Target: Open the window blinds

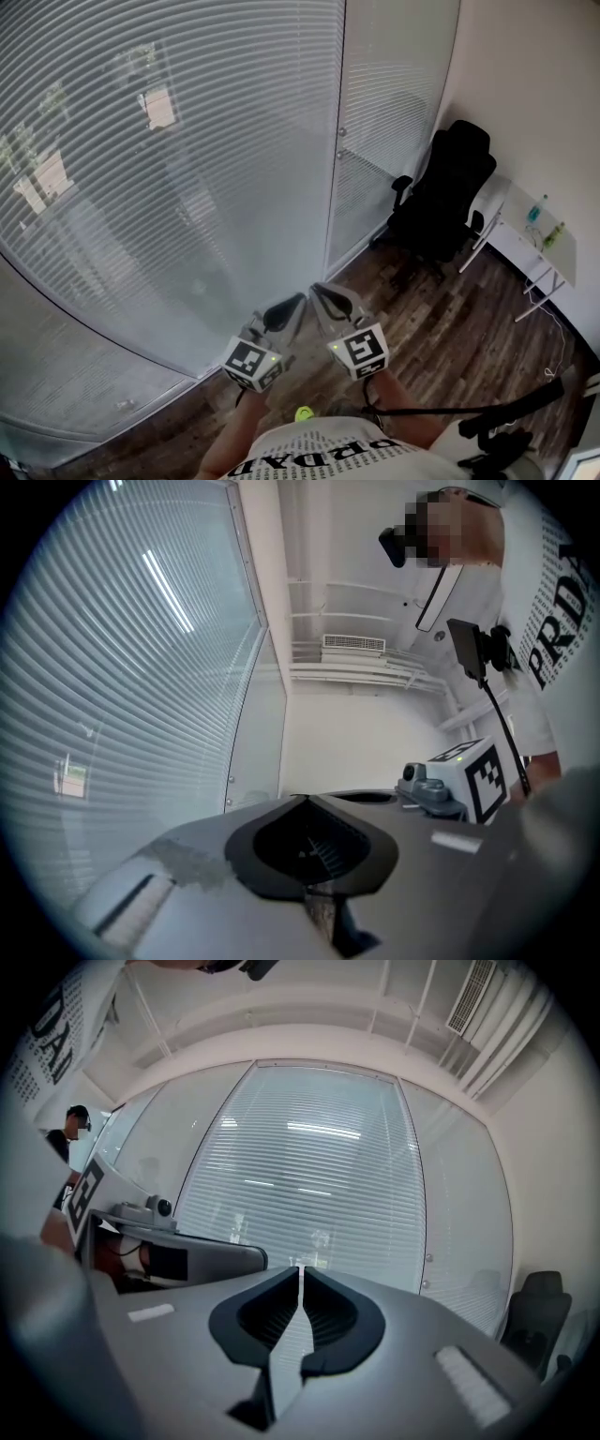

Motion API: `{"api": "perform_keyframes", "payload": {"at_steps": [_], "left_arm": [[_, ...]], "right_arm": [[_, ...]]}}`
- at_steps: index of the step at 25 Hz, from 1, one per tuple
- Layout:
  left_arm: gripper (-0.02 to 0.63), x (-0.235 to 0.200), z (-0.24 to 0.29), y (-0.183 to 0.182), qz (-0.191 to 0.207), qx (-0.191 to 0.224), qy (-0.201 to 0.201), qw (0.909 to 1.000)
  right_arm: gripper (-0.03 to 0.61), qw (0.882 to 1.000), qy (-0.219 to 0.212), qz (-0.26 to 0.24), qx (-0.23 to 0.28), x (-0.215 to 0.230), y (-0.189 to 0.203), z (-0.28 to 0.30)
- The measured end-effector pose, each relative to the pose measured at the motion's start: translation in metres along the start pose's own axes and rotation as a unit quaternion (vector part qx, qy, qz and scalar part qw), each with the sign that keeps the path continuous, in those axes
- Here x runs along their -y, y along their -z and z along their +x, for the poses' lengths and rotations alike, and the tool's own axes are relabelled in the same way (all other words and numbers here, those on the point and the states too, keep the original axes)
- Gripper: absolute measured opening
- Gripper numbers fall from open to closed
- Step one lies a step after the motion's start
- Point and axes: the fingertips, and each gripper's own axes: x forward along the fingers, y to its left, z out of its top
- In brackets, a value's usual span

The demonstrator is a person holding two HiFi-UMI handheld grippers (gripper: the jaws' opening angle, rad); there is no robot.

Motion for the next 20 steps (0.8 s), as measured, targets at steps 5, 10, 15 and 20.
{"api": "perform_keyframes", "payload": {"at_steps": [5,10,15,20], "left_arm": [[-0.008,-0.011,0.022,0.018,-0.002,0.0,-0.007,1.0],[-0.008,-0.029,0.058,0.02,-0.006,0.001,-0.028,0.9996],[-0.008,-0.053,0.105,0.018,-0.001,0.006,-0.052,0.9986],[-0.008,-0.059,0.151,0.019,0.002,0.004,-0.071,0.9975]], "right_arm": [[0.02,1.0,0.002,-0.011,0.006,0.022,0.016,0.007],[0.009,1.0,-0.015,-0.009,0.014,0.06,0.018,0.023],[0.009,0.999,-0.043,-0.01,-0.009,0.101,0.028,0.044],[0.009,0.998,-0.064,-0.026,0.004,0.141,0.028,0.053]]}}
